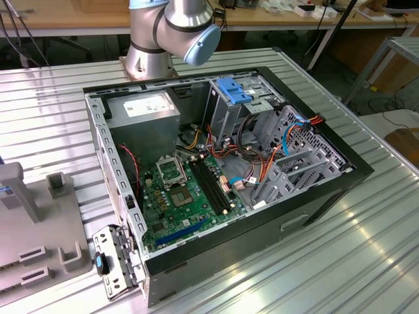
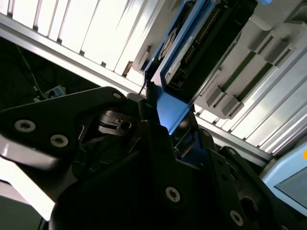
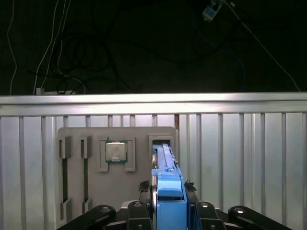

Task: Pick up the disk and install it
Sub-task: 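Pick up the disk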

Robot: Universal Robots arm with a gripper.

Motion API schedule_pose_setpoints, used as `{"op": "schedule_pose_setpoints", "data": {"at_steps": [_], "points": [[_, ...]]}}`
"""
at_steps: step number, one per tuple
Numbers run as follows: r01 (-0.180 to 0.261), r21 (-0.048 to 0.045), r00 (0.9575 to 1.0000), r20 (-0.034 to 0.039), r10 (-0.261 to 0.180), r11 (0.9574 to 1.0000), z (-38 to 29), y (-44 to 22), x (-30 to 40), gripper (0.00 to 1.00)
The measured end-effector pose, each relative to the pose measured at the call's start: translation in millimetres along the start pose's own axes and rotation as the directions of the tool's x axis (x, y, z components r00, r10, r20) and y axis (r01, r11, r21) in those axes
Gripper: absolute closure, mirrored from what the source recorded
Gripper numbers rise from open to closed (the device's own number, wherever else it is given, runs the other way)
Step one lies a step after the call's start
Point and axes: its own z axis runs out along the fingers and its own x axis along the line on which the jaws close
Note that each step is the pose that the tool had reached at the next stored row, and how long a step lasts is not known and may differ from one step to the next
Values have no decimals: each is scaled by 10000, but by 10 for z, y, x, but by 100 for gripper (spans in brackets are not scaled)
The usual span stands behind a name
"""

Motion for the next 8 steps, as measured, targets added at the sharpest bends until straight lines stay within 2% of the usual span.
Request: {"op": "schedule_pose_setpoints", "data": {"at_steps": [1, 3, 5, 8], "points": [[1, 4, 10000, -5, -1, 10000, -35, -1, -1, 63], [4, 23, 10000, -19, -4, 10000, -168, -5, -4, 63], [5, 32, 10000, -25, -5, 10000, -232, -7, -5, 63], [7, 44, 10000, -34, -6, 10000, -378, -12, -8, 63]]}}
